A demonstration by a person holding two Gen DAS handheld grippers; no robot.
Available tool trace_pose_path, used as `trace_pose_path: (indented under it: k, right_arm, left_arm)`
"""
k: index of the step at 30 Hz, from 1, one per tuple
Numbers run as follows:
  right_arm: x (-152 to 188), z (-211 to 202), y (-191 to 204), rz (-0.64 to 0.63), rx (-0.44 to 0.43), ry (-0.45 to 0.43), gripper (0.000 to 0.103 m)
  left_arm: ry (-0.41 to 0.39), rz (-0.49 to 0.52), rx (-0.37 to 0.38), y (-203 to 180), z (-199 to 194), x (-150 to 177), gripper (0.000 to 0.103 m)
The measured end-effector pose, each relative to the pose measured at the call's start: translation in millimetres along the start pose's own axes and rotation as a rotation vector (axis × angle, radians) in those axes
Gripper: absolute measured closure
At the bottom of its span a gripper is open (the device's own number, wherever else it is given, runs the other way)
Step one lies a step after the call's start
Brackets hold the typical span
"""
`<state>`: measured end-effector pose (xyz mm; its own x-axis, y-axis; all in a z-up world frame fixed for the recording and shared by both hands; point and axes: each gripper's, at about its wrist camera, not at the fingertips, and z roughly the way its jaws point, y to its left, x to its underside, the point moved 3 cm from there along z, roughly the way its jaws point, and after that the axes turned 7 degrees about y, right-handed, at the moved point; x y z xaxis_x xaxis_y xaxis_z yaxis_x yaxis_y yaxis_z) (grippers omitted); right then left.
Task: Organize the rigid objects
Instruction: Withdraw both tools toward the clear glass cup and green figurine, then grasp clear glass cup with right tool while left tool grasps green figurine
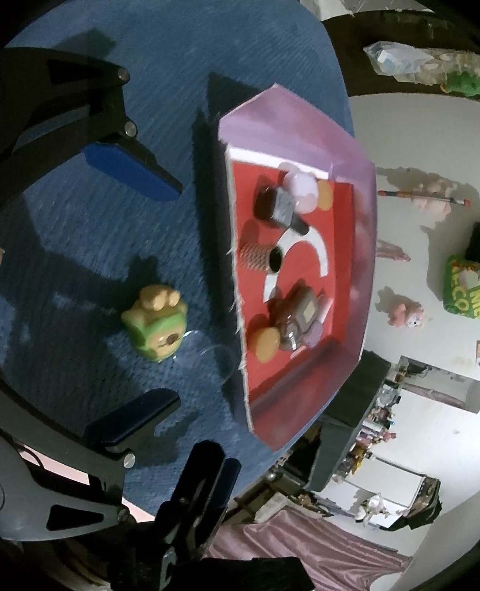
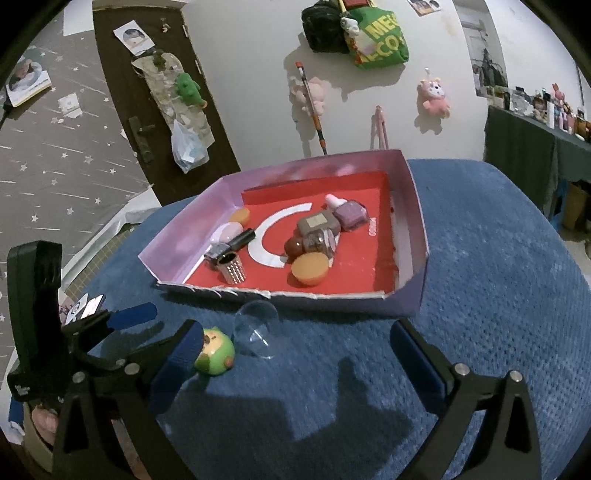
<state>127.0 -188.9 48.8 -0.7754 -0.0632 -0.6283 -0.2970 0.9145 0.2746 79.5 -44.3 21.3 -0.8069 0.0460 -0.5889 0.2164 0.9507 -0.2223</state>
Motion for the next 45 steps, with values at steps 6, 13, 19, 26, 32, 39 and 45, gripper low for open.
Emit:
trace_pose_path:
  k: [6, 13, 19, 26, 32, 39, 45]
  right_arm:
    - [5, -5, -13, 0.047, 0.030, -0.003, 0.000]
    - [11, -5, -22, 0.060, 0.048, 0.006, 0.000]
    - [13, 8, -14, 0.039, 0.024, 0.036, 0.000]
    - [12, 29, 3, 0.002, -0.005, 0.063, 0.001]
    - [13, 45, 13, -0.022, -0.013, 0.096, 0.015]
    - [10, 55, 20, -0.032, -0.019, 0.116, 0.041]
    - [9, 57, 24, -0.048, -0.037, 0.125, 0.059]
  left_arm:
    - [0.036, 0.022, 0.013, -17, 19, 8, 0.000]
    - [0.067, 0.030, -0.023, -22, 38, 9, 0.000]
    - [0.058, 0.002, -0.087, -1, 37, 8, 0.000]
    - [0.046, 0.011, -0.043, 13, 25, 13, 0.000]
    - [0.037, 0.064, -0.077, 4, 28, 18, 0.001]
    - [0.028, 0.118, -0.044, -10, 29, 15, 0.033]
    - [0.025, 0.128, 0.005, -14, 27, 16, 0.051]
